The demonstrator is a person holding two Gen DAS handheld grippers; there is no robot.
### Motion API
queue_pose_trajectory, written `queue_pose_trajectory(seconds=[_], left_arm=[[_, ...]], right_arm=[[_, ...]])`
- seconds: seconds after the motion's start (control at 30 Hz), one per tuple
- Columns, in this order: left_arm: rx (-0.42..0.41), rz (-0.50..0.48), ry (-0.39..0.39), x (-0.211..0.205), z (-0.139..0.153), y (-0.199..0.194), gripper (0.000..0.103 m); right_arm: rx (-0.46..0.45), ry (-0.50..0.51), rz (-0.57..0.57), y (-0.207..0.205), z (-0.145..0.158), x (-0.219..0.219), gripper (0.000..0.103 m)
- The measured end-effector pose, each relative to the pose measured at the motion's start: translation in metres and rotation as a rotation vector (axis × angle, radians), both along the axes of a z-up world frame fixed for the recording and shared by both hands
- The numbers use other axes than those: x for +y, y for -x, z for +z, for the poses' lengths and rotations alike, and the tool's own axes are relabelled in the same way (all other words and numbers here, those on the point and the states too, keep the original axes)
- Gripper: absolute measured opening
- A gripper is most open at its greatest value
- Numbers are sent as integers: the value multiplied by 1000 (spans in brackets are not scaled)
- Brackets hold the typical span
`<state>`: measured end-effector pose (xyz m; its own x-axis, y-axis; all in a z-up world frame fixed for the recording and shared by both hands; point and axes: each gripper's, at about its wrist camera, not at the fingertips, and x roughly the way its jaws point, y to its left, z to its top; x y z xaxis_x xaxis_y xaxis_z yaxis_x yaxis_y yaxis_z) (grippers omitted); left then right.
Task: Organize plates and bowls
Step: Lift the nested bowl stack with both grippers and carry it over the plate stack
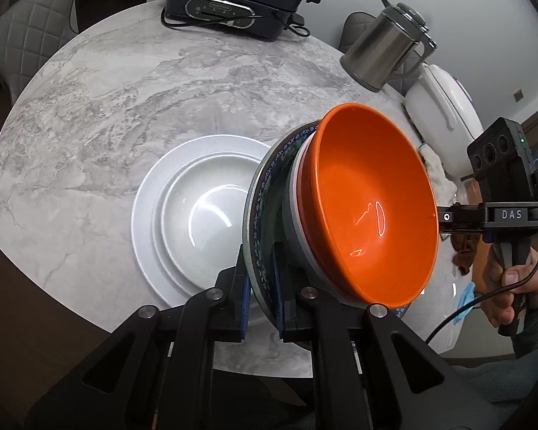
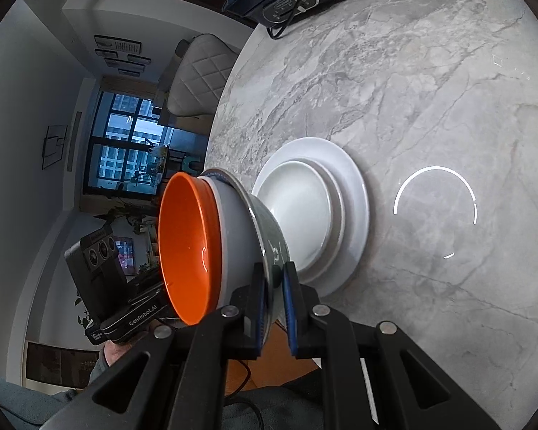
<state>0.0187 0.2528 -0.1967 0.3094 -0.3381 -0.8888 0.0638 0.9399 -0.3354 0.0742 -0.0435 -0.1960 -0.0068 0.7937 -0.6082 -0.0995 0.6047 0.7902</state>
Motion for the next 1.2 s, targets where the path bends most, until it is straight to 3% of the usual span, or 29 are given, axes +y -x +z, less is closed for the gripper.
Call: queue_pose_trajectory(seconds=[0.23, 0.57, 1.2], left_arm=[[35, -29, -1, 31, -35, -21, 9], [58, -67, 3, 42, -68, -44, 10], [80, -103, -20, 33, -101, -55, 11]], right_arm=[[24, 38, -23, -14, -24, 35, 14], [51, 81, -62, -22, -47, 45, 14], [47, 120, -95, -17, -68, 41, 14]])
